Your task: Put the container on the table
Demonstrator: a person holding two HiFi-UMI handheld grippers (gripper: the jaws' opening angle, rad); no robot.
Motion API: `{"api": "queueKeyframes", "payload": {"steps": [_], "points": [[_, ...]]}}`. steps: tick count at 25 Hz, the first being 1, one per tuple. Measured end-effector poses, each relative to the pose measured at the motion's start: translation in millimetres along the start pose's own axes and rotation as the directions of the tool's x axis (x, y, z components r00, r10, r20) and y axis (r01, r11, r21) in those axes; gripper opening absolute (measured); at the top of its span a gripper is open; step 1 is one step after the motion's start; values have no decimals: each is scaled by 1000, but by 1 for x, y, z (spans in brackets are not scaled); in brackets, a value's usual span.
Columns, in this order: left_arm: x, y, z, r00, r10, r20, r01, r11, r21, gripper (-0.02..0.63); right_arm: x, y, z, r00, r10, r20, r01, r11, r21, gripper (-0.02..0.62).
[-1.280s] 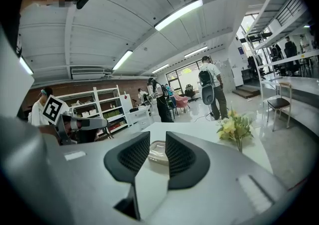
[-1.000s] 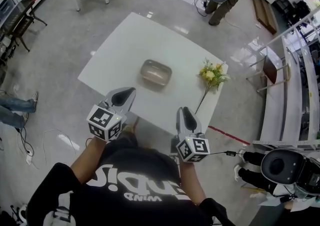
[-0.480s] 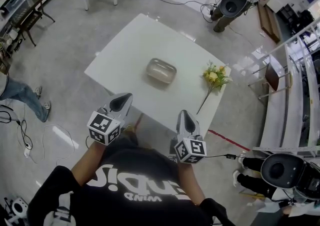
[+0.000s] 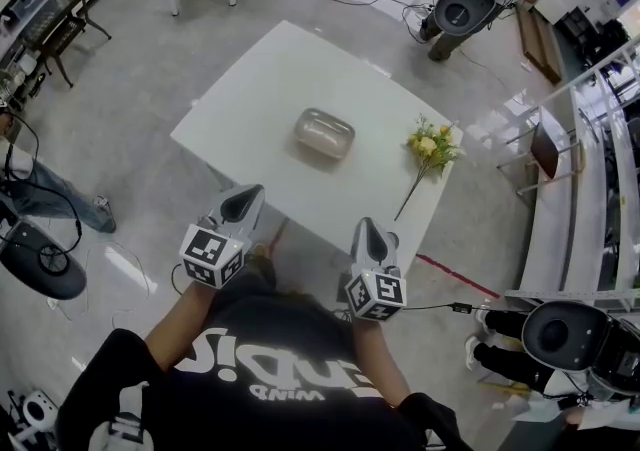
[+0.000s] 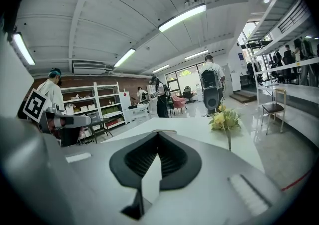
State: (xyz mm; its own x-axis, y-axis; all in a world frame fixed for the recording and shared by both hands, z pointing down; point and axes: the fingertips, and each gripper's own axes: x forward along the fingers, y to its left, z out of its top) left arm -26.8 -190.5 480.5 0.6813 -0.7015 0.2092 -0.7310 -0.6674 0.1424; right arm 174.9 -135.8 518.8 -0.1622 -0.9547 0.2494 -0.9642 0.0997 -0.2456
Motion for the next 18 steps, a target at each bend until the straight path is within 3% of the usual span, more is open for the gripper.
{"api": "queueKeyframes", "payload": {"steps": [18], "points": [[-7, 3, -11, 999, 33, -27, -34, 999, -33, 2, 0, 9, 2, 1000, 18, -3, -18, 1000, 12, 0]]}}
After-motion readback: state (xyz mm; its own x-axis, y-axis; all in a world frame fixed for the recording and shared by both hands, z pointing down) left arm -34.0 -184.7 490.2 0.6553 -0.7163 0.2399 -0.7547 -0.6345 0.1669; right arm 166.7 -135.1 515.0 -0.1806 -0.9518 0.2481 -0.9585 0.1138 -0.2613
